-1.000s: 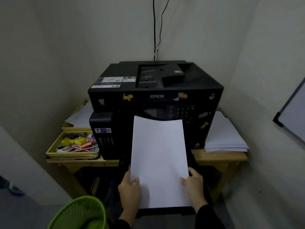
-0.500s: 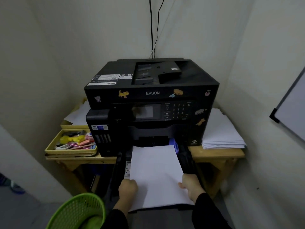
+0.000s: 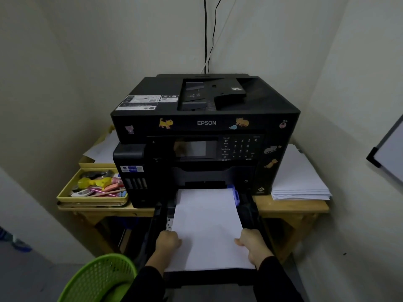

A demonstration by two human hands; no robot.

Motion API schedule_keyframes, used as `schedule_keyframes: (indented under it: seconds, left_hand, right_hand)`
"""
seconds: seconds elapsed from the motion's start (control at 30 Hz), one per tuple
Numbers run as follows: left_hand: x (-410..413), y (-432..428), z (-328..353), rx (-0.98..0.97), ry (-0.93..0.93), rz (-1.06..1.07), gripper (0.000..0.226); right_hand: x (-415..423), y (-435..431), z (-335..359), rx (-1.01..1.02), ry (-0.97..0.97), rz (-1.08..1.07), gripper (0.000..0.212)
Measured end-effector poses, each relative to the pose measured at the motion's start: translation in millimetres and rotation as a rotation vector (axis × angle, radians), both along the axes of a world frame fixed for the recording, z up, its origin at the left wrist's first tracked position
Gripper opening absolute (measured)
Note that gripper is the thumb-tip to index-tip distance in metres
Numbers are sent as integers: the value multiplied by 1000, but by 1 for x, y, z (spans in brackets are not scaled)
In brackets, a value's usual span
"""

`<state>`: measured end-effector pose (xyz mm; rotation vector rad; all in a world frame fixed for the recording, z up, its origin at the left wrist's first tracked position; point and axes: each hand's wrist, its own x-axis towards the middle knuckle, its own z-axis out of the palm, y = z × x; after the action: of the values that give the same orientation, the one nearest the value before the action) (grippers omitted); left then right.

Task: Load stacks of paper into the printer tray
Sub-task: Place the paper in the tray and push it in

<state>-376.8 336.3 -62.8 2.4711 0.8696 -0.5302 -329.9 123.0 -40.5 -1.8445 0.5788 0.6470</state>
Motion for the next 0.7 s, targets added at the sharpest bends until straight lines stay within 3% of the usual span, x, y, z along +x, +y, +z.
schedule_keyframes:
  seconds: [0.13, 0.23, 0.33, 0.4, 0.5, 0.7]
  left_hand:
    - [15, 2, 8, -6, -23, -41, 45]
    - [26, 4, 8, -154, -129, 137, 39]
    - [39, 6, 4, -212, -220, 225, 23]
    - [44, 7, 5, -203, -188, 221, 15]
    - [46, 8, -5, -149, -86, 127, 32]
    - [43, 8, -7, -55, -106, 158, 40]
  right_hand:
    - [17, 10, 3, 10, 9, -83, 11]
    - [34, 18, -7, -20, -30, -46, 35]
    - [47, 24, -13, -58, -81, -47, 36]
    - [50, 27, -17, -71, -114, -83, 31]
    - [47, 32, -28, -97, -149, -100, 13]
    - [38, 34, -22, -510, -239, 152, 30]
